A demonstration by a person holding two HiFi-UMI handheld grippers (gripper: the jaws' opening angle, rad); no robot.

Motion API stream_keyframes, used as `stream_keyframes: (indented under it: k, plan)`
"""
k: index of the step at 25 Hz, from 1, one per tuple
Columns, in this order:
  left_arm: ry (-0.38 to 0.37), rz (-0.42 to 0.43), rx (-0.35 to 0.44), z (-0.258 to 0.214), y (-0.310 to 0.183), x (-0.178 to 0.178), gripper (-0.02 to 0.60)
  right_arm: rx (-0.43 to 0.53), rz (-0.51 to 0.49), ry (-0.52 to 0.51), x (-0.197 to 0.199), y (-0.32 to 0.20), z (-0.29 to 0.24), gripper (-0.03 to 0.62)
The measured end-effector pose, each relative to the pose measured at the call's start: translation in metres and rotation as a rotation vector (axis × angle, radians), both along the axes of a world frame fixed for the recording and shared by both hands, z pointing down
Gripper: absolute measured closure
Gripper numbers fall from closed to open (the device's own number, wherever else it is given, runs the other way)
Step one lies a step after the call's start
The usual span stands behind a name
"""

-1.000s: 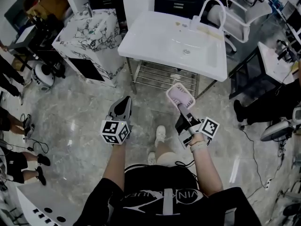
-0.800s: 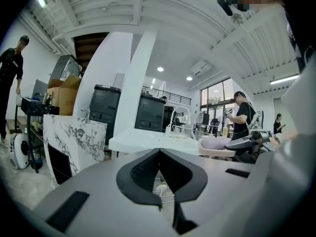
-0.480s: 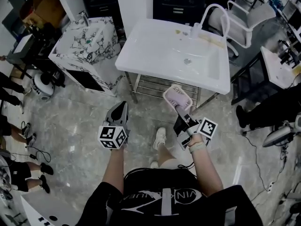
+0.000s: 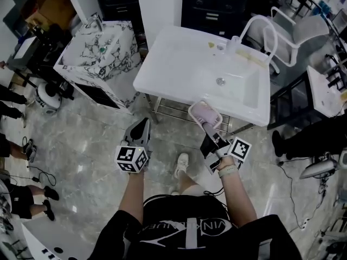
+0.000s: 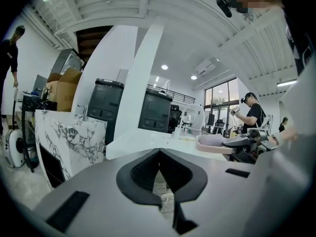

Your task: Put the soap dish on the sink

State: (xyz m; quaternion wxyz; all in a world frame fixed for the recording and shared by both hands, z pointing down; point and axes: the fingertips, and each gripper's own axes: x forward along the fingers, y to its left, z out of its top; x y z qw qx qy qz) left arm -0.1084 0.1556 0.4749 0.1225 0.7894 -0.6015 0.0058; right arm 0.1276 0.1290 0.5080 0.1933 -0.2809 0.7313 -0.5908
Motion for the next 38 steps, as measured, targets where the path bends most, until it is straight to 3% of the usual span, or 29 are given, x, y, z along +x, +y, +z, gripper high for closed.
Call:
stream_keyframes:
  k: [20, 38]
  plan:
    - [-0.009, -0.049, -0.009, -0.011, -0.111, -0.026, 0.565, -0.035, -0.076, 0.012, -0.035, -0.119, -0.004, 0.511]
    - [-0.005, -0.083, 0.010, -0.012, -0.162, -0.029, 0.565, -0.057, -0.117, 0.026, -0.045, -0.173, 0.003, 0.511]
